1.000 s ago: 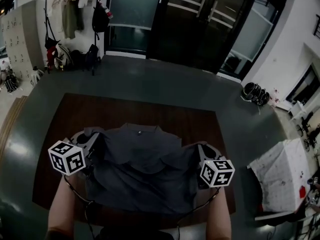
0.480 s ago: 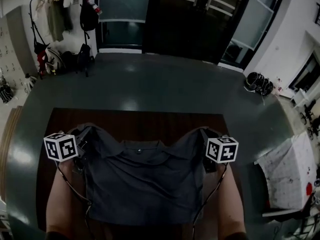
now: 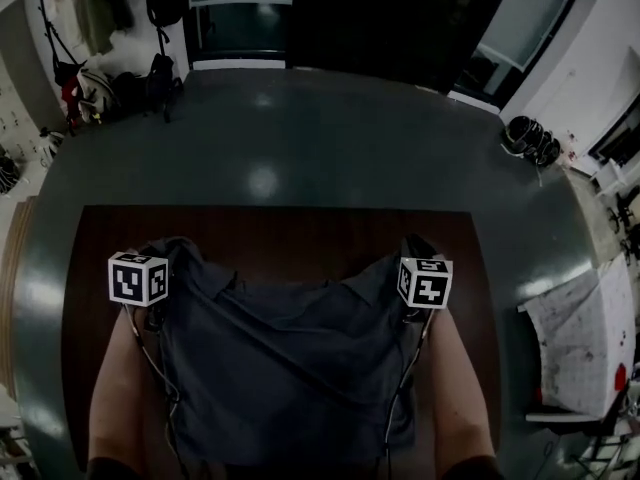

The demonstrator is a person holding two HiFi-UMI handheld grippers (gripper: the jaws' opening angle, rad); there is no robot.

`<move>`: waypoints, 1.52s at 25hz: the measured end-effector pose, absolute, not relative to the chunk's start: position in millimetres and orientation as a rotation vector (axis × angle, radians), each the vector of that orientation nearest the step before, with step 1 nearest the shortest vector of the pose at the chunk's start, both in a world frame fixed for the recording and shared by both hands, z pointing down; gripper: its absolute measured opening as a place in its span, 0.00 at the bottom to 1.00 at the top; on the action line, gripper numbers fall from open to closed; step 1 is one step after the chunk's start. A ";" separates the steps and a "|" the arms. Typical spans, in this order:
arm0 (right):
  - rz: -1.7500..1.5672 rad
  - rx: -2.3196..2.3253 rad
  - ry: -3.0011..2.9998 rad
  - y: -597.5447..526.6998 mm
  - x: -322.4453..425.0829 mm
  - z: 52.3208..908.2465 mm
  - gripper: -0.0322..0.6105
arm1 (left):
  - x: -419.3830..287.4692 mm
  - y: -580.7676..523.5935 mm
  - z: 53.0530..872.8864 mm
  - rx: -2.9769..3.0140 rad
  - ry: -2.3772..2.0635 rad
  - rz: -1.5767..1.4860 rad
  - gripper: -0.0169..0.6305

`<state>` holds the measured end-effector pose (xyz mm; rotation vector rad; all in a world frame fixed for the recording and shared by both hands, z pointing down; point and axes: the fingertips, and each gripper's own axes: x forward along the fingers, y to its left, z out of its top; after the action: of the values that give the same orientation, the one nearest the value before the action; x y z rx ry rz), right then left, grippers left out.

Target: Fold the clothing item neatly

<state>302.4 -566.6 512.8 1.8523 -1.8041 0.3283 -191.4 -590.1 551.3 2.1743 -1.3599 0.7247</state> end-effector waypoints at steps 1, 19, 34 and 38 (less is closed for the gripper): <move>0.340 1.871 -1.807 -568.5 303.4 513.2 0.12 | -193.6 -592.9 554.6 2.162 -1.364 0.740 0.14; 0.338 1.670 -2.236 -497.4 155.0 483.1 0.16 | -216.4 -511.7 520.7 2.188 -1.392 0.460 0.38; 0.317 1.892 -2.528 -342.0 115.7 340.5 0.04 | -81.4 -360.4 356.8 2.560 -1.153 -0.026 0.22; 0.309 1.881 -2.537 -300.7 114.5 339.9 0.04 | -61.4 -323.3 349.6 2.584 -1.140 -0.040 0.12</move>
<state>114.5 -300.7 339.9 1.8808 -2.5371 0.3095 -61.4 -323.3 349.6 2.5837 -1.1397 -0.0397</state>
